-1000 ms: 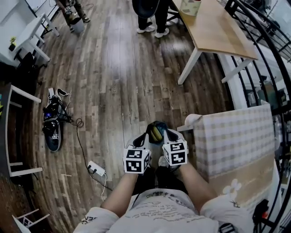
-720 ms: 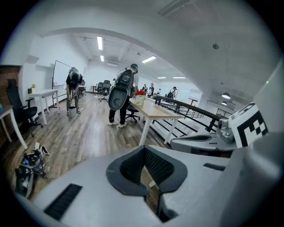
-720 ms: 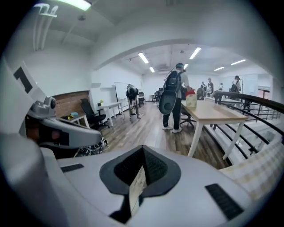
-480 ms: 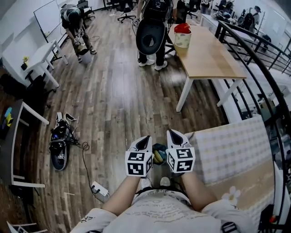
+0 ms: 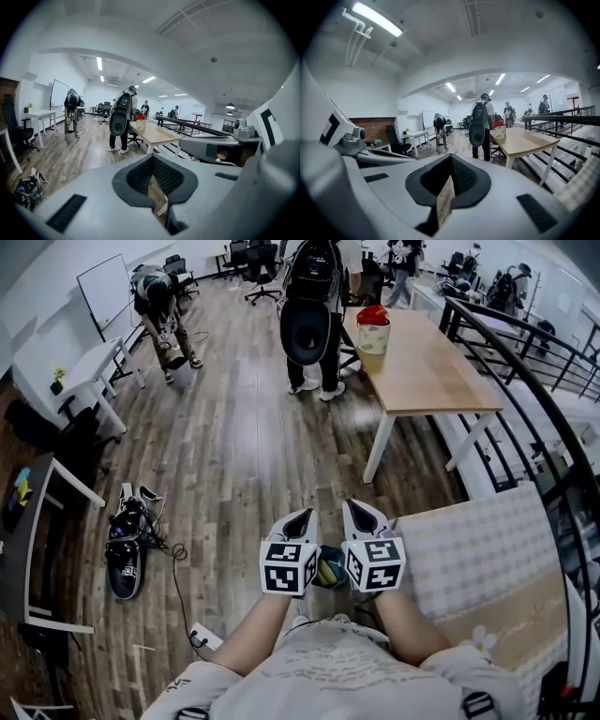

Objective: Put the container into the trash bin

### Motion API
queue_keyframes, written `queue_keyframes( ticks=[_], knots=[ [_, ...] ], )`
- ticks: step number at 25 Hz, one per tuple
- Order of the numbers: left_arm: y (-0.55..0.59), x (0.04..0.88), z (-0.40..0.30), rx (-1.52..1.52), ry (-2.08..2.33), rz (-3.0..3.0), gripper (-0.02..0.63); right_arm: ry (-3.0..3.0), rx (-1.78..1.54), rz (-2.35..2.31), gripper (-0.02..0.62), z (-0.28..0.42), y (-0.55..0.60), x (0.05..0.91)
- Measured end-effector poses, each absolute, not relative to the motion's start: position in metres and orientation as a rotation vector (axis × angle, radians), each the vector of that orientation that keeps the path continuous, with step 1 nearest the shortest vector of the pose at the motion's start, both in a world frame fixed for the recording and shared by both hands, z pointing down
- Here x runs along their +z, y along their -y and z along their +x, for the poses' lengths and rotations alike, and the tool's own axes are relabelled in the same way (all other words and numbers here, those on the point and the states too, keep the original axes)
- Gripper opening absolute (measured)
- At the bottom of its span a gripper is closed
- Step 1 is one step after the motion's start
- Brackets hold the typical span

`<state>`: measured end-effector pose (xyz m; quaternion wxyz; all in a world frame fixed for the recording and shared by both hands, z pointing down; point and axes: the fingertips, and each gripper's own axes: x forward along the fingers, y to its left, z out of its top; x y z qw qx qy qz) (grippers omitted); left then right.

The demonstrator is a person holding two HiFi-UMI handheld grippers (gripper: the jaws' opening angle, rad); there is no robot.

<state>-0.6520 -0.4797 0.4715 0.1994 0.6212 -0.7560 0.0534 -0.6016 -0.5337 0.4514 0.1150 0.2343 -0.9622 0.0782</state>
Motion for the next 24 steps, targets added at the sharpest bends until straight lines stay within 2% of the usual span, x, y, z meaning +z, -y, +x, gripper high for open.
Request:
queue_keyframes(
  ticks=[24],
  knots=[
    [0.507, 0.457, -0.637, 0.164, 2.134, 1.770, 0.005, 2.881, 0.271, 0.686, 0.002, -0.587, 0.559, 0.438]
  ],
)
